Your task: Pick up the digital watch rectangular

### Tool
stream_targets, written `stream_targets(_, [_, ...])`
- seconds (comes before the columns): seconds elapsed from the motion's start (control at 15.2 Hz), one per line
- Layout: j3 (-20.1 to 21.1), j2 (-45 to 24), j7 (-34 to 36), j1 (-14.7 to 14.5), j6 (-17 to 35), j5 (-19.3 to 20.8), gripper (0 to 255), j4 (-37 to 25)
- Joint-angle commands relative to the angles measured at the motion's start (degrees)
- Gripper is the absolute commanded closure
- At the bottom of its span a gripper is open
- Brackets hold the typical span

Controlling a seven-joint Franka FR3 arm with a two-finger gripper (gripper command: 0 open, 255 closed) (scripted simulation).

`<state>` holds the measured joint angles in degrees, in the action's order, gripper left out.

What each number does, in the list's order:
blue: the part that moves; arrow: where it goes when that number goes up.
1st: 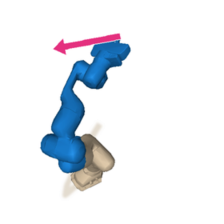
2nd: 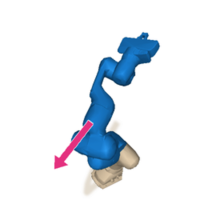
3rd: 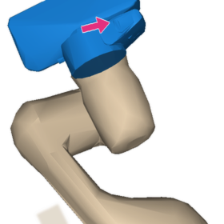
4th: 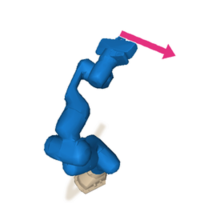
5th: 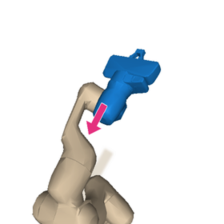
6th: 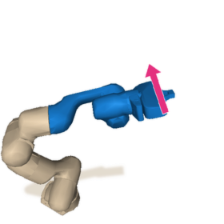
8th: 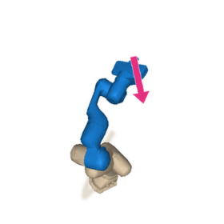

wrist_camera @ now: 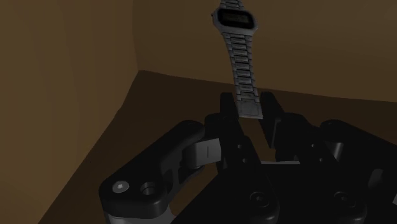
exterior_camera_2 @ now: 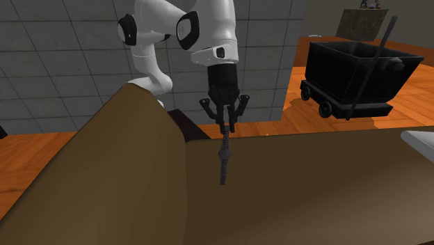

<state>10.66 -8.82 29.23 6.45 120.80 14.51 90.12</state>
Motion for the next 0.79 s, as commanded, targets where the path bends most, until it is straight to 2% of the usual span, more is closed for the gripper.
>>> stream_targets(0.0, [0.0, 0.0, -0.2, 0.0, -1.1, -0.1, 255, -1.2])
stream_targets(0.73, [0.3, -1.9, -1.9, -0.6, -10.2, -0.5, 255, -12.2])
